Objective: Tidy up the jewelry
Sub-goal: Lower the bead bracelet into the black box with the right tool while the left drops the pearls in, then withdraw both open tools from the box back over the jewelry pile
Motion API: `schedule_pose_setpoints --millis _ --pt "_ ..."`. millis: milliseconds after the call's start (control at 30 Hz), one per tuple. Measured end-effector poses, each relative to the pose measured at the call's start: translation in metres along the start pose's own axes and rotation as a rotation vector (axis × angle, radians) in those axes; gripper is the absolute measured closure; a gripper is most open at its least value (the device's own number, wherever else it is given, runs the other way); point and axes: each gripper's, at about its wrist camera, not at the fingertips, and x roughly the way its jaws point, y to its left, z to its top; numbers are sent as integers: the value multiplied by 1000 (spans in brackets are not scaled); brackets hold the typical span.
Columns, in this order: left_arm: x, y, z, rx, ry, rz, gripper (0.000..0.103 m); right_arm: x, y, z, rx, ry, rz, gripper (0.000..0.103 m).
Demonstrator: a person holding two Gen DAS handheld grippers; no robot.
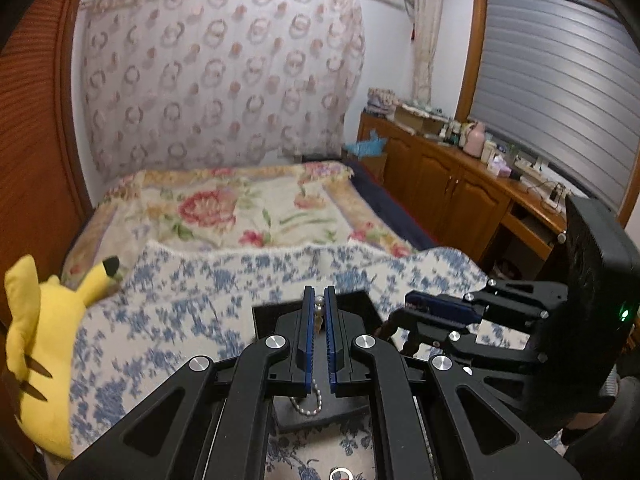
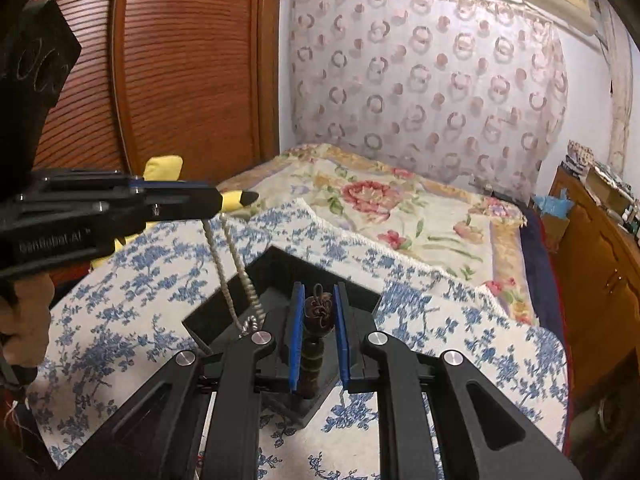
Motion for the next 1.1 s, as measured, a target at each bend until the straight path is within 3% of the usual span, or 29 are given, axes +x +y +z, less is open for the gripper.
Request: schedule_pose_setpoints --millis 133,200,300,333,400,567,633,733,967,1033,1100 --pt "6 5 -15 3 15 27 96 12 3 -9 7 37 2 84" --pt "6 7 -21 2 23 30 72 14 2 -12 20 38 0 83" --pt "0 11 -29 8 17 42 65 11 1 -14 34 33 14 81" --pt "-2 12 -34 12 18 50 63 8 1 -16 36 29 14 76" --pt "-6 14 -41 12 15 56 49 -1 0 -20 47 16 17 64" --pt "-18 20 -68 14 10 53 18 -29 2 -42 61 -4 35 63" --pt "-21 20 -77 18 10 55 11 -39 3 -55 64 0 43 62" --pt "-25 21 -91 17 26 59 8 -52 4 -71 73 7 57 52" --pt "-38 22 -125 -1 49 32 8 -62 11 -114 104 73 80 50" --pt "-42 16 -136 10 54 37 8 -63 16 -125 115 89 94 42" --pt "-45 12 -142 20 56 34 8 -63 21 -135 123 110 100 41"
